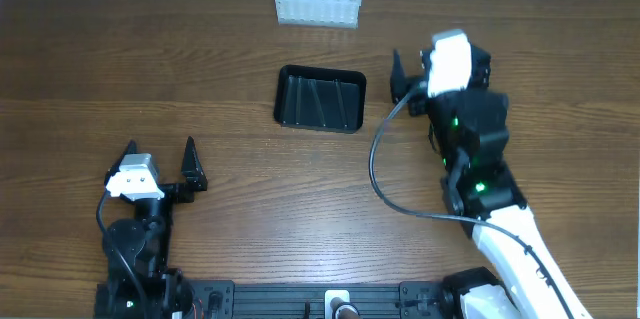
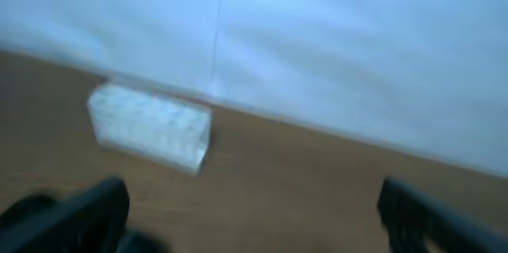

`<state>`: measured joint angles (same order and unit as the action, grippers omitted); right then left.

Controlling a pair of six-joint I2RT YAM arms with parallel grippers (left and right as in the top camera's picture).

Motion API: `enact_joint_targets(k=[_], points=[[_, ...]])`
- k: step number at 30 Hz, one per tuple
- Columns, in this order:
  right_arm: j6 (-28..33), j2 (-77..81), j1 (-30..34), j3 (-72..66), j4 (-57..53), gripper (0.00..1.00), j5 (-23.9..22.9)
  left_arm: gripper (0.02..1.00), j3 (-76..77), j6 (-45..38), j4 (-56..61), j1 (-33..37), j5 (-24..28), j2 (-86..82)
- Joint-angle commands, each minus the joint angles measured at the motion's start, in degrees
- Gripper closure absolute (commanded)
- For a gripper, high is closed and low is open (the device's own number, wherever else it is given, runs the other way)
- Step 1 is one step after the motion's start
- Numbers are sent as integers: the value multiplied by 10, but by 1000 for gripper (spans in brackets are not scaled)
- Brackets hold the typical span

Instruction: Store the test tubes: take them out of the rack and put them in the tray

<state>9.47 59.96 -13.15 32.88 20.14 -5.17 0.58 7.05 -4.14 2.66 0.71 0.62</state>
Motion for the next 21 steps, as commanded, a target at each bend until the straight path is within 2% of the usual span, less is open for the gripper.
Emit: enact_joint_targets(k=[1,14,21], points=[[15,-26,25,-79,100,7,-5,20,-3,-9,-3,0,8,-4],[15,-32,53,-213,291,7,-5,20,-3,-9,-3,0,8,-5],[15,-127,75,-296,296,9,-5,20,-3,-9,-2,0,8,-4]])
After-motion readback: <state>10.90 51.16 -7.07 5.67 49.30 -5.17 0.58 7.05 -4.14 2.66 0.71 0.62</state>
